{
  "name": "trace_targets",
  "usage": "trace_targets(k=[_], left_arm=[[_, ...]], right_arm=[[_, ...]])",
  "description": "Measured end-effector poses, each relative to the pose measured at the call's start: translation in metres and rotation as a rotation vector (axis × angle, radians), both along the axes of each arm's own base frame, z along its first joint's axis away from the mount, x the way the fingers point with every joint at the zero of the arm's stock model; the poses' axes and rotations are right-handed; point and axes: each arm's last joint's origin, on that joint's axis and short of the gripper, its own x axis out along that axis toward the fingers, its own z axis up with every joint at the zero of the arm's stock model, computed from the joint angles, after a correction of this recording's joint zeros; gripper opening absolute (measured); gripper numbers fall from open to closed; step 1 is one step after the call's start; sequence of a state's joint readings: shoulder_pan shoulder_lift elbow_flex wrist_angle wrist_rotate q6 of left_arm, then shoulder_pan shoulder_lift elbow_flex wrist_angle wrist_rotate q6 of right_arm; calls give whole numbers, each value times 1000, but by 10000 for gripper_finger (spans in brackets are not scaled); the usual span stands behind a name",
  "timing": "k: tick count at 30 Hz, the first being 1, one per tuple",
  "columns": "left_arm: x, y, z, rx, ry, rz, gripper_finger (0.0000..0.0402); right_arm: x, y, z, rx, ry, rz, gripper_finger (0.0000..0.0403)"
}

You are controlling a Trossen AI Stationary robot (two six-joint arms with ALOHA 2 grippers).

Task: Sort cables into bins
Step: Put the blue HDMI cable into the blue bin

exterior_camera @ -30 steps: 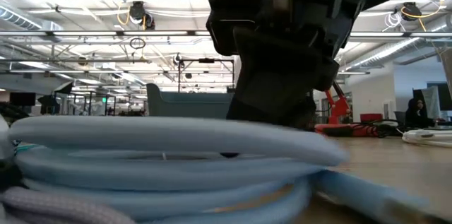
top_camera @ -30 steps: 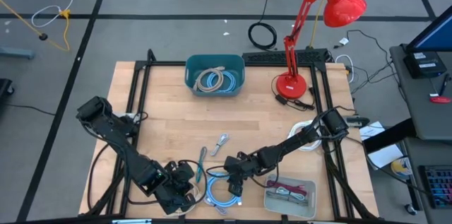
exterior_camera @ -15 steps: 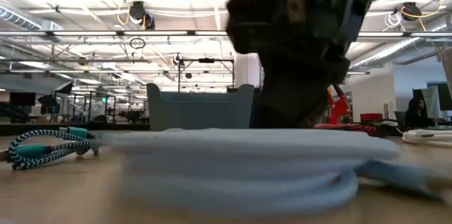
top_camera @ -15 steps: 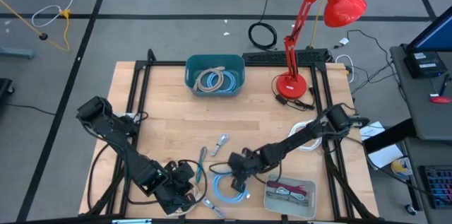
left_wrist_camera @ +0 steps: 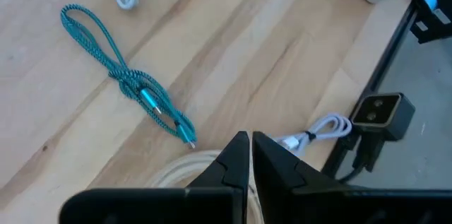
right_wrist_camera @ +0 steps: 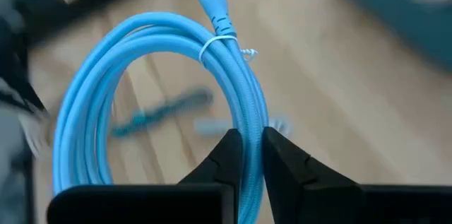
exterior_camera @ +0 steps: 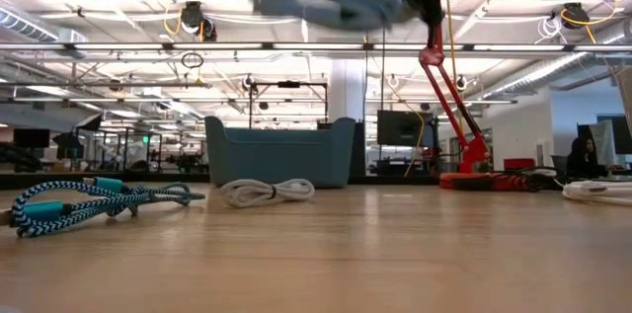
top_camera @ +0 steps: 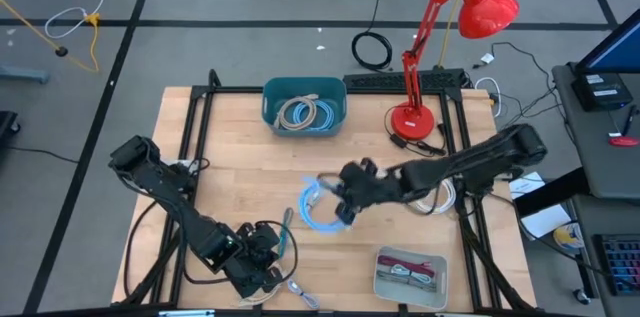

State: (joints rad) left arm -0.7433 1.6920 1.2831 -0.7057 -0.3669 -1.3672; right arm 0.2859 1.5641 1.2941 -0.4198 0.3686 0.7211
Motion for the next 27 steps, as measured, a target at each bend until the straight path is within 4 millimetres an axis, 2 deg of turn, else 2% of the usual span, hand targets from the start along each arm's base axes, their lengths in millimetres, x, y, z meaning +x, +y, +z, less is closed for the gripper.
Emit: trace_targets(k=[6, 10, 14, 17, 21, 24, 27], left_arm=[[13, 16, 0, 16, 0, 31, 21], [25, 33, 2, 33, -4, 54, 21], [36, 62, 15, 56, -44, 102, 21], [38, 93, 34, 93, -88, 170, 21], [17, 140, 69, 143, -161, 386, 21], [-8, 172, 99, 170, -263, 551, 21], [-24, 205, 125, 136, -377, 622, 21]], right_arm=[[-16, -24, 34, -13, -116, -90, 28], [-18, -43, 46, -39, -178, -152, 28], [-16, -65, 56, -72, -235, -177, 28], [-19, -82, 59, -112, -224, -188, 28], [-30, -99, 65, -169, -190, -206, 28], [-40, -107, 74, -205, -192, -212, 28], [-45, -112, 80, -223, -218, -222, 28]])
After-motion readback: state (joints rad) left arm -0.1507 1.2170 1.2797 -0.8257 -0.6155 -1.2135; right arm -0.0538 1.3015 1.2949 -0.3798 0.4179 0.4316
